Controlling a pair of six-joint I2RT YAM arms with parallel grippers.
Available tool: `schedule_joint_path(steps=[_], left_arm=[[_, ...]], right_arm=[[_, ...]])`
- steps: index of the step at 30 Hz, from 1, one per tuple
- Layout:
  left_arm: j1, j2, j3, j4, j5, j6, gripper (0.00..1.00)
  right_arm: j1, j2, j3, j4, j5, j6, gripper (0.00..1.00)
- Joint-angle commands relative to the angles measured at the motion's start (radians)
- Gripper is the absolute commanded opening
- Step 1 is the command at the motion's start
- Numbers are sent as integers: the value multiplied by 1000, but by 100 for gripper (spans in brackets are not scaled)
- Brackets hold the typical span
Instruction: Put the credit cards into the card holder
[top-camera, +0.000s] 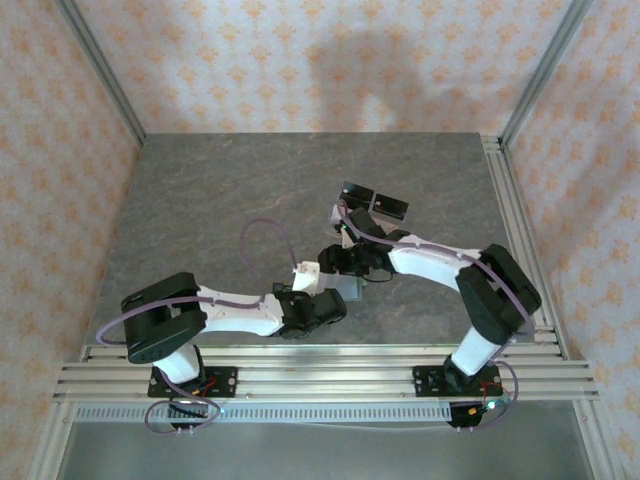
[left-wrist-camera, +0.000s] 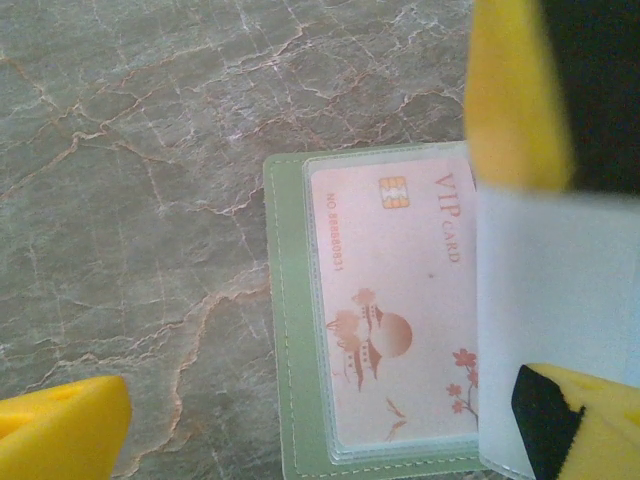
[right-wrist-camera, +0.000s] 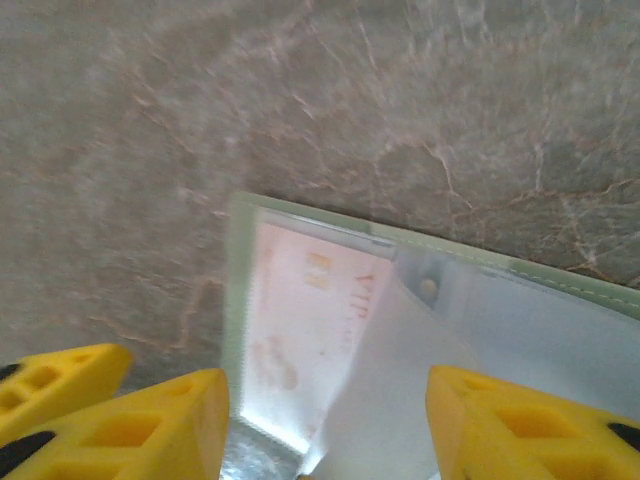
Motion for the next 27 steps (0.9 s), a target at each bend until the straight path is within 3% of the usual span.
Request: schedule_joint_path(steps=[1,13,23,27], left_arm=[[2,-15,-17,-32,-62,-24,100],[2,-28,-22,-34,-67,-21,100],[2,-66,-24,-42,-70,-7,100],[-2,-164,-46,-97,-87,-26,100]], right_arm=[[-7,-61,-28,-22,54,28,55],[-7,-48,-114,56,40,79,55],[1,29,-69,145,-62,114,55],[31,37,-19,144,-71,125,55]])
